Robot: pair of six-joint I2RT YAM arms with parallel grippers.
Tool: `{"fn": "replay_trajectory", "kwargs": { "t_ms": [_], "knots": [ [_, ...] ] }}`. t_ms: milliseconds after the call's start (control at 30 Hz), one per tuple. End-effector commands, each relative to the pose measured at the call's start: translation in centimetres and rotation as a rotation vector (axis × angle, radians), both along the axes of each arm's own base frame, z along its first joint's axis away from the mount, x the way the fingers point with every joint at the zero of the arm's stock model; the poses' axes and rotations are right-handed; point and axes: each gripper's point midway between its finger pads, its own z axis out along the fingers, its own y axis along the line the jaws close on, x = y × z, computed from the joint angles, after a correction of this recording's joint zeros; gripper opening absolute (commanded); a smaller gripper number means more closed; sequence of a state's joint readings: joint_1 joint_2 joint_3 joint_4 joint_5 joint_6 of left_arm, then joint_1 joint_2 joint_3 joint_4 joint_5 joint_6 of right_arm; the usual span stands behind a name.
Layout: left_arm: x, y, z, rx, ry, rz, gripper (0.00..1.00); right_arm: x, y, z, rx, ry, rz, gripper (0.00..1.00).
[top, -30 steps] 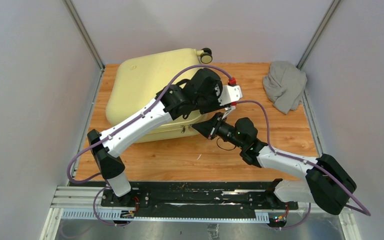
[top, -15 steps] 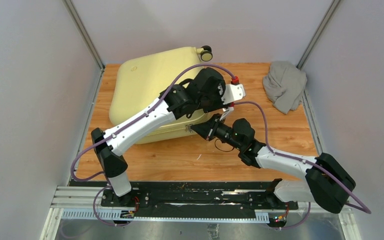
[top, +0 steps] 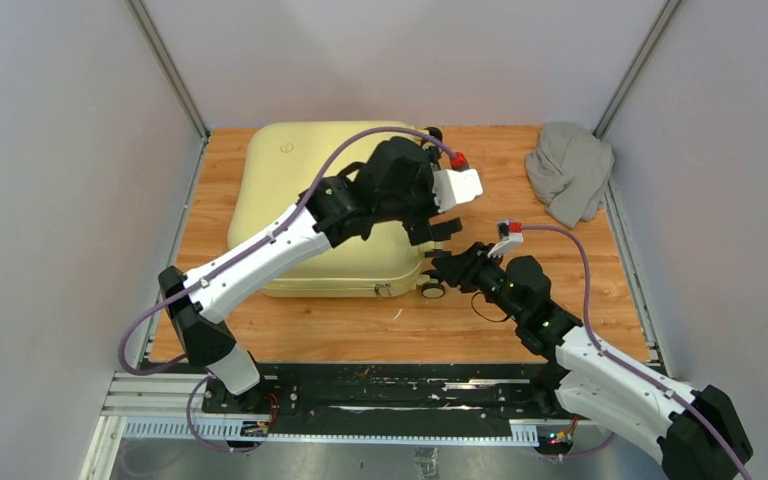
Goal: Pack the luggage
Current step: Zip the luggage at the center of the board, then reset both arms
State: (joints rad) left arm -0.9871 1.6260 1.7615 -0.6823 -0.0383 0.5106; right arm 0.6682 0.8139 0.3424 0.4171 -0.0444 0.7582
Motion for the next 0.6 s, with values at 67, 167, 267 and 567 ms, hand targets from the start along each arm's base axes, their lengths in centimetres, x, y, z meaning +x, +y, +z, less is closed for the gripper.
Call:
{"fn": "replay_trajectory", "kwargs": {
  "t_ms": [67, 167, 267, 567],
  "knots": [
    [1.5, 3.8, 3.2, -0.071, 0.033, 0.049, 1.00, 1.6, -3.3, 1.0, -0.041, -0.019, -0.150, 0.38],
    [2.0, 7.0, 3.8, -0.069, 0.058, 0.119, 1.00, 2.2, -4.6, 1.0, -0.096, 0.015, -0.190, 0.41],
    [3.9, 12.3, 4.6, -0.114, 0.098, 0.264, 1.00, 3.2, -7.0, 1.3, -0.190, 0.030, -0.260, 0.48],
    [11.1, 35.5, -1.1, -0.243, 0.246, 0.828, 1.00, 5.3, -19.1, 1.0, -0.480, 0.123, -0.690, 0.71]
  ]
}}
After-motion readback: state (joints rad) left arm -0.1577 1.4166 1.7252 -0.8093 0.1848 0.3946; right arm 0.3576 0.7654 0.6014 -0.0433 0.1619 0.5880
